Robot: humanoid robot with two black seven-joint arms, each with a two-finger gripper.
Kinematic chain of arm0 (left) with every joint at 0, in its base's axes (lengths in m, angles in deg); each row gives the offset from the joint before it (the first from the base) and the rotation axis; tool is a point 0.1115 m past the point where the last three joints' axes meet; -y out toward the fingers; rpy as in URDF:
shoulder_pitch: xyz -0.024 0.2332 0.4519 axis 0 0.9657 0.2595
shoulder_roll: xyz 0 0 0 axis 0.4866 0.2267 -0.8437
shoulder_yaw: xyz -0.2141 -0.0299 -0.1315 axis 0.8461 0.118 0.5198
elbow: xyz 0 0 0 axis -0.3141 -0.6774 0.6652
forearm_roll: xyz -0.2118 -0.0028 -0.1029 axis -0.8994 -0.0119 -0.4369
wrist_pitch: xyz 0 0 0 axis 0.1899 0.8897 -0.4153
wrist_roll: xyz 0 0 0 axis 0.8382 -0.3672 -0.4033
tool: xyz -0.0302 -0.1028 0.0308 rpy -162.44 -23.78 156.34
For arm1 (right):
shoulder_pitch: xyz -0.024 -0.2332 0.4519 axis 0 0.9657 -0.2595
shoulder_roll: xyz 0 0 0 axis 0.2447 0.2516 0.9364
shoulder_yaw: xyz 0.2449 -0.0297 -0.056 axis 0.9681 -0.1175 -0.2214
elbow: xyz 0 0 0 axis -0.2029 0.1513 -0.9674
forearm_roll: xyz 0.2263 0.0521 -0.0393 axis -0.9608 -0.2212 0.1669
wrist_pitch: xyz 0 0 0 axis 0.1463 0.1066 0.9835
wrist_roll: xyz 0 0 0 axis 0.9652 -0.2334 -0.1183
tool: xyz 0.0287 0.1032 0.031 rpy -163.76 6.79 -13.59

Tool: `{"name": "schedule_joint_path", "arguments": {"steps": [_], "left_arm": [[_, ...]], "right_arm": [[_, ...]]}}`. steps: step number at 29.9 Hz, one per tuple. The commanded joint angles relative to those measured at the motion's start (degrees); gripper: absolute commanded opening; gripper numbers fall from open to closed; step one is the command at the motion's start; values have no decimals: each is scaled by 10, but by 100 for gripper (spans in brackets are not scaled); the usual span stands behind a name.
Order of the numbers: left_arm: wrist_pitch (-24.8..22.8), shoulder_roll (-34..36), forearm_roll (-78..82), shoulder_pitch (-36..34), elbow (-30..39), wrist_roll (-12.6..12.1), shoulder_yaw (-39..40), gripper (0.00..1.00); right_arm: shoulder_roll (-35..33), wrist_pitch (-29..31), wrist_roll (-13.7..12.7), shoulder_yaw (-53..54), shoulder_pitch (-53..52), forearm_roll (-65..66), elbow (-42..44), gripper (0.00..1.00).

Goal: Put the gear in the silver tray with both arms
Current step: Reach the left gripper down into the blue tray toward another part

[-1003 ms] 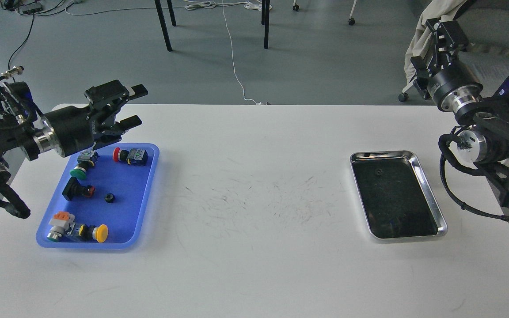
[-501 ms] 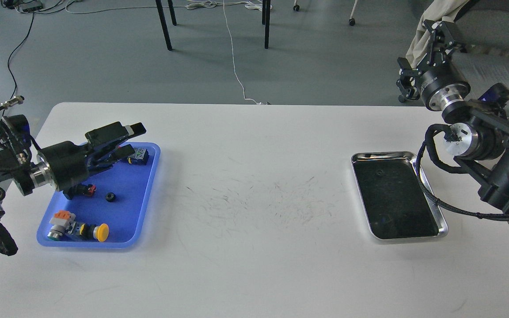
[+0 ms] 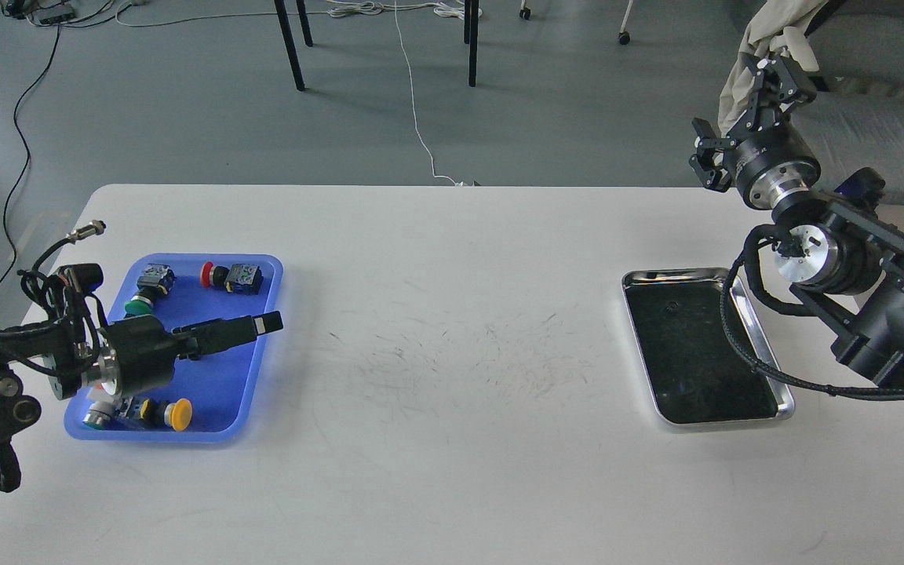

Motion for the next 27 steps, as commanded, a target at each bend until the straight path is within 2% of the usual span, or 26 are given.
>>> {"name": "schedule_joint_path", "arguments": {"steps": [1,7,13,21,23,26,27], "left_arm": [[16,-3,46,15,-11,0,0,98],[32,11,89,10,-20,0,2,98],[78,27,173,5,-38,0,7,97],[121,18,237,-9,-111,0,4,96],[122,15,248,-11,-118,0,6,94],[123,10,264,-10,-120,0,3,80],[123,0,265,-10,-127,0,2,79]], "right_arm": [[0,0,1,-1,-1,0,0,96],[2,0,1,-1,-1,1,-1,96],[2,-2,2,-2,-1,1,-5,97],[2,-5,3,-3,-3,2,-7,97],[2,-6,3,-4,-3,3,-7,97],[2,-8,5,-7,-3,4,-8,97],[1,-8,5,-7,-3,4,-10,97]]}}
